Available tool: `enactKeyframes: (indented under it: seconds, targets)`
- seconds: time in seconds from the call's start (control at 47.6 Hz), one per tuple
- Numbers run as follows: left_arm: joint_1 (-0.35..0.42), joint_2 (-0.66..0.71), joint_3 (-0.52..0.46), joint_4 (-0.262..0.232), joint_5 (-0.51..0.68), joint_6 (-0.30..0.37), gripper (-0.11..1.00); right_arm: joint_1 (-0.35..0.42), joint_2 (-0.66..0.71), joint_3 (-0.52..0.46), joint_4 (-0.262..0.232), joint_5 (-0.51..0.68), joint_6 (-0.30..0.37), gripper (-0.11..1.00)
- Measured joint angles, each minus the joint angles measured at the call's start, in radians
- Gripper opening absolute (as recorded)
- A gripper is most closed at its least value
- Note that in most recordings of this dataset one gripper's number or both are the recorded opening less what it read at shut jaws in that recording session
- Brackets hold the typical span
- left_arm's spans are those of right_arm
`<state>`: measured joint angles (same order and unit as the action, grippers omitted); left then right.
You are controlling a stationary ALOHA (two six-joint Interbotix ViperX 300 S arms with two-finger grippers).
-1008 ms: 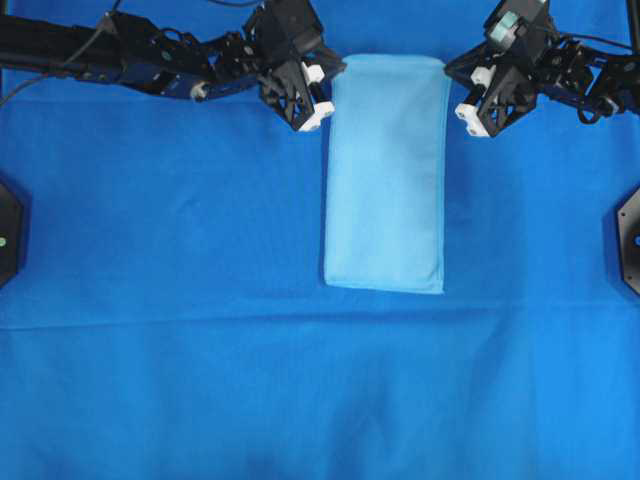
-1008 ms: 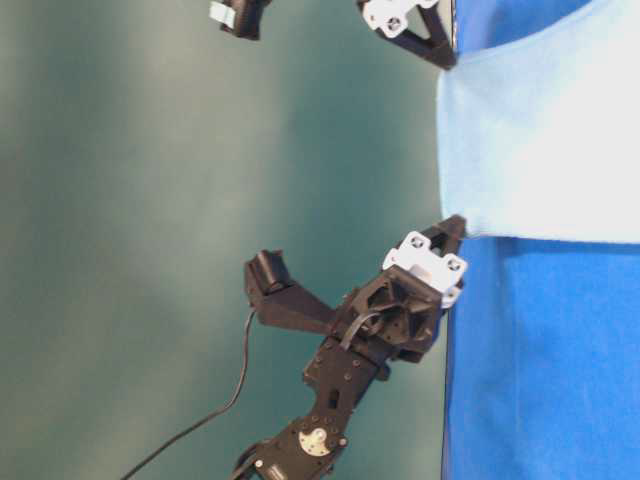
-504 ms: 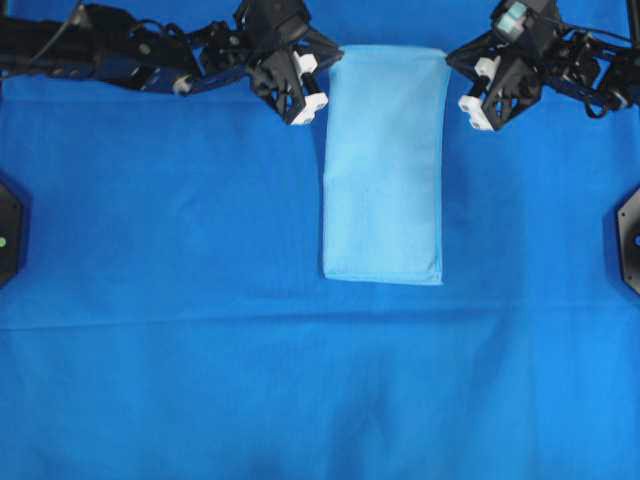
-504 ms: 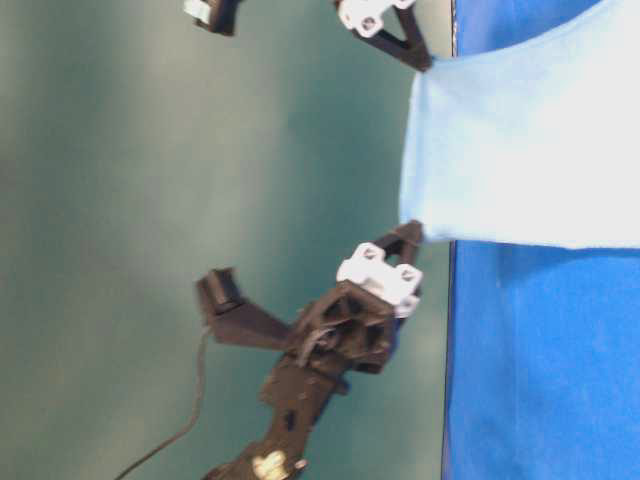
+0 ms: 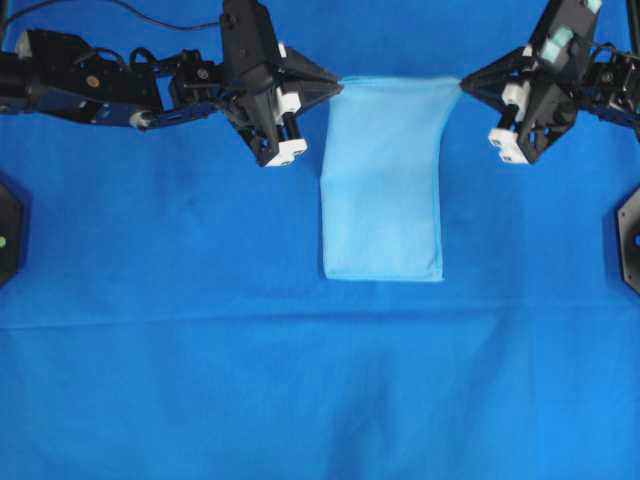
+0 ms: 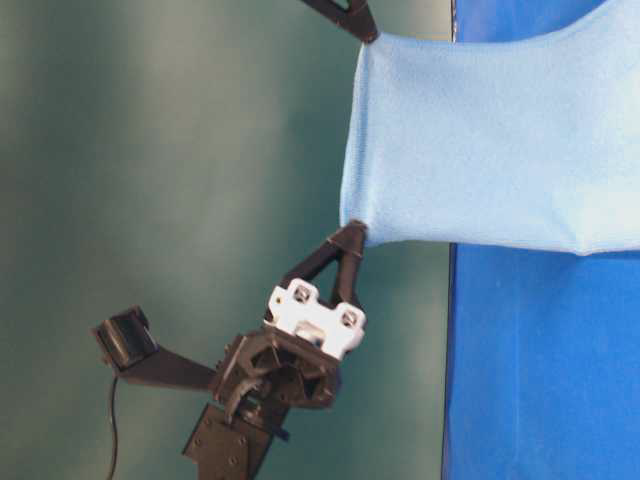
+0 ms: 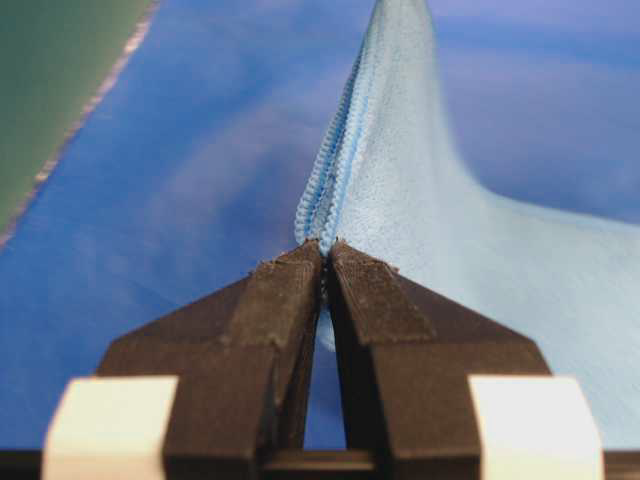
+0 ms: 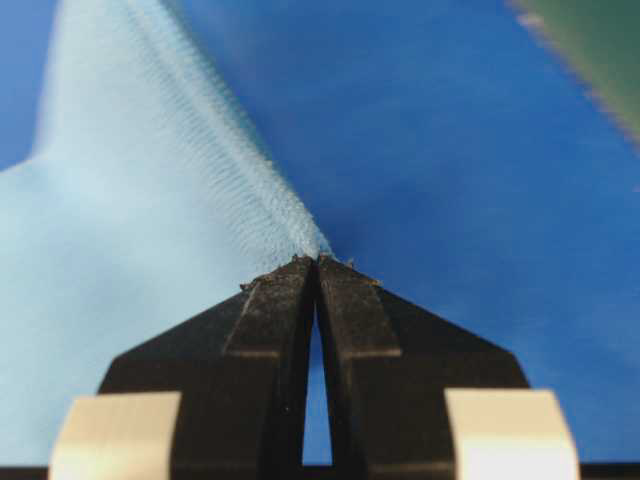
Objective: Fold a vertical towel.
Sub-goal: 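Carry the held corners toward the near edge, folding the towel in half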
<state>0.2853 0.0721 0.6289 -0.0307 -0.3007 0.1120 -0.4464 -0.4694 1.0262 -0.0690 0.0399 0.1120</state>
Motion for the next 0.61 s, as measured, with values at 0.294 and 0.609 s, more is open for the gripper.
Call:
enactKeyframes:
  seconds: [0.294, 0.609]
  targets:
    - [-0.100, -0.014, 0.052, 0.000, 0.000, 0.023, 0.03, 0.170, -0.005, 0.017, 0.000, 0.028, 0.071, 0.02]
    - [-0.187, 0.021, 0.084, 0.000, -0.008, 0.020, 0.03, 0.270, 0.123, 0.015, 0.005, 0.029, 0.129, 0.02]
